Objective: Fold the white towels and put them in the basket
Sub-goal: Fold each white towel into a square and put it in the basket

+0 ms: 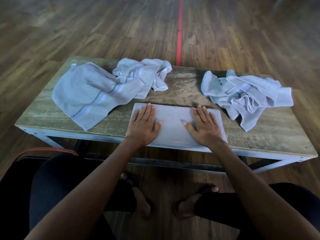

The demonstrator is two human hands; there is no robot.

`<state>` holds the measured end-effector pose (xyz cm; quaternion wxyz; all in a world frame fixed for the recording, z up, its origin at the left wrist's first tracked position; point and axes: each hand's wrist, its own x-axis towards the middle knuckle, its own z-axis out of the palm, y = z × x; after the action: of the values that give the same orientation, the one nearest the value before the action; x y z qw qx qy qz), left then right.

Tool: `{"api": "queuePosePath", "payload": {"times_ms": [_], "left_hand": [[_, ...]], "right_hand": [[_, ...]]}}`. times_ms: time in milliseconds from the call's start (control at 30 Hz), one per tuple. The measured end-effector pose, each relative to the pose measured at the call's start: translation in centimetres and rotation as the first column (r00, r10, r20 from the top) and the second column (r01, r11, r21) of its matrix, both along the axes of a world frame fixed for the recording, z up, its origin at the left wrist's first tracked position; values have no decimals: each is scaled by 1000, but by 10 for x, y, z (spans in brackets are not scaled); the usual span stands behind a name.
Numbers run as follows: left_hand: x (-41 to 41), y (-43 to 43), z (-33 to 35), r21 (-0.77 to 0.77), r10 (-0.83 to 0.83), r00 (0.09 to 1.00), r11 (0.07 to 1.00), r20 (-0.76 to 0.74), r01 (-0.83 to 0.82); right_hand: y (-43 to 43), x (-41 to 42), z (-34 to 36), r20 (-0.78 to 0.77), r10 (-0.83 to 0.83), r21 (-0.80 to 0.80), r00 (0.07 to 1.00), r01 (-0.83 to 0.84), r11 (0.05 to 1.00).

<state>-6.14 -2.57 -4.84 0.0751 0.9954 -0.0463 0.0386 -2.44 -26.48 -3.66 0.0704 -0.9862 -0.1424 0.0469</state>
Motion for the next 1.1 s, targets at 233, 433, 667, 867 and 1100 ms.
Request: {"api": "queuePosePath", "payload": {"times_ms": [233, 433, 667, 867, 1100], "left_hand": [[-22, 29, -5, -132, 110, 994, 985, 4, -108], [-85, 23, 8, -602, 641, 765, 633, 56, -486], [-81, -24, 16, -877, 686, 560, -267, -465, -400], [-73, -31, 16, -877, 770, 446, -306, -457, -369], [-63, 0, 38, -937, 830, 486, -113, -272, -331]], "right_hand": [[-29, -6, 5, 60, -60, -57, 996, 64, 996], [36, 15, 30, 258, 179, -79, 949, -164, 983], [162, 69, 37, -50, 459, 43, 887, -457, 888], [194, 84, 44, -163, 484, -11, 860, -492, 870], [194, 94, 77, -86, 408, 234, 909, -380, 895]]}}
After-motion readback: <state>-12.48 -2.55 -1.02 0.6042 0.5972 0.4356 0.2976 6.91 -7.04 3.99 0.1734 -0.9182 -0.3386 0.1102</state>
